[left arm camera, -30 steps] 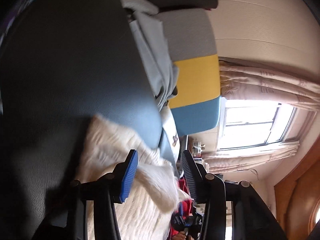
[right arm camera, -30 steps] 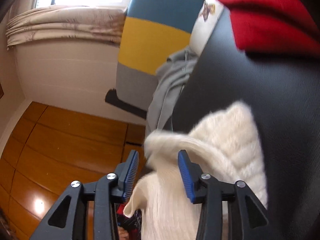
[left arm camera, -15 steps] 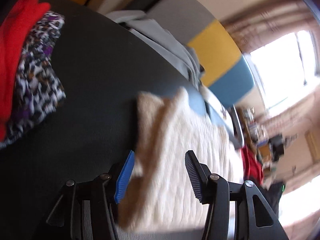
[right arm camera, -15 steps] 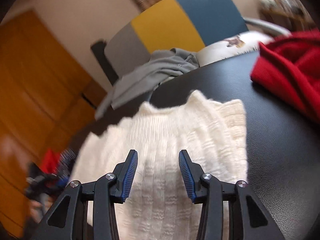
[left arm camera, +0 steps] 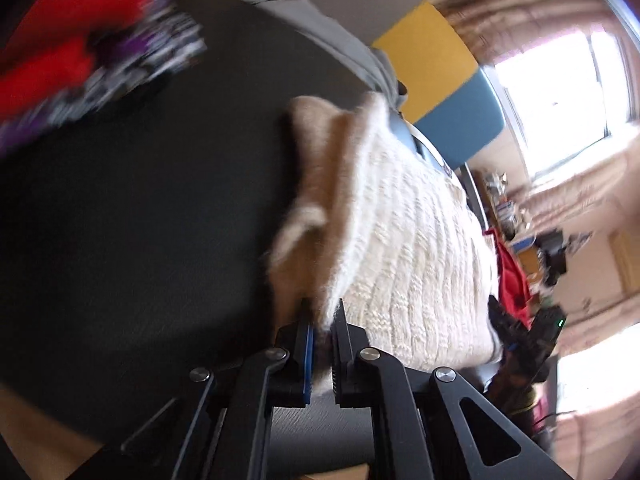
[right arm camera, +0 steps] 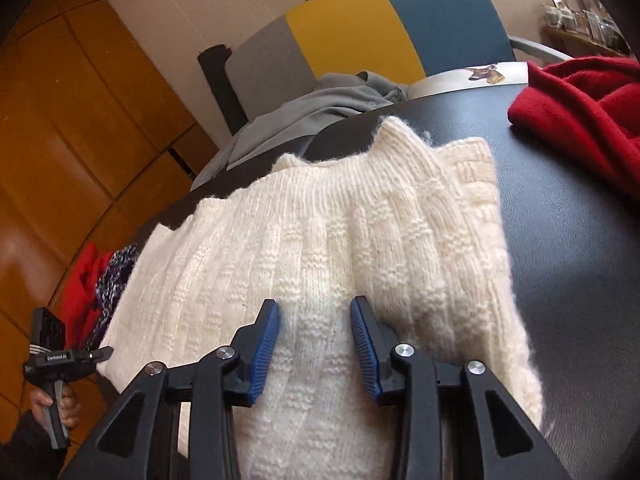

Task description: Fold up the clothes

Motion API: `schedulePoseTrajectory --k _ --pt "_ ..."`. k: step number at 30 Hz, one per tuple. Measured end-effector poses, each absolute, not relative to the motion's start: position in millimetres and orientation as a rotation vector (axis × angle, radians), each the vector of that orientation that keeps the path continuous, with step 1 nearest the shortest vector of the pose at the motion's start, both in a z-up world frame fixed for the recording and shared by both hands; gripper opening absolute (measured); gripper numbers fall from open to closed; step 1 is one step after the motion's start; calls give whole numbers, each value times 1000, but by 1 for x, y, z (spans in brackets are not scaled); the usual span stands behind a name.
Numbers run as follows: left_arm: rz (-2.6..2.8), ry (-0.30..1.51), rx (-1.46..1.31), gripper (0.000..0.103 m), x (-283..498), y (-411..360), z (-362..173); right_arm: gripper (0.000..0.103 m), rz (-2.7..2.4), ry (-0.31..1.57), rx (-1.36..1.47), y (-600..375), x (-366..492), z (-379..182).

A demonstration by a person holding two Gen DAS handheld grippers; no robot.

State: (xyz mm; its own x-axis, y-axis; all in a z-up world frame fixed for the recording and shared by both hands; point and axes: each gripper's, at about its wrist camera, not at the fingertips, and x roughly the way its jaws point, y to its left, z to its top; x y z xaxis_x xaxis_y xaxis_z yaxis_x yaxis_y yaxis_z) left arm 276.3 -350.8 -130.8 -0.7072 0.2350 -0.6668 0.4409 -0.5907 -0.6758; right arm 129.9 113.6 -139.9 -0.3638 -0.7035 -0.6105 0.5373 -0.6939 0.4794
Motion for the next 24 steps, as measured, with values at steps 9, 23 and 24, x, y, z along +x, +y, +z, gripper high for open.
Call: schedulePoseTrajectory --k 9,23,24 --pt "-2457 1010 1116 12 292 -338 -66 42 -2007 -360 1052 155 176 -110" --pt "-2964 555 1446 42 147 -171 -49 46 -1931 -395 1145 236 158 -132" --pt "-2986 516 1469 42 140 -161 -50 46 -1900 -392 1148 232 152 -134"
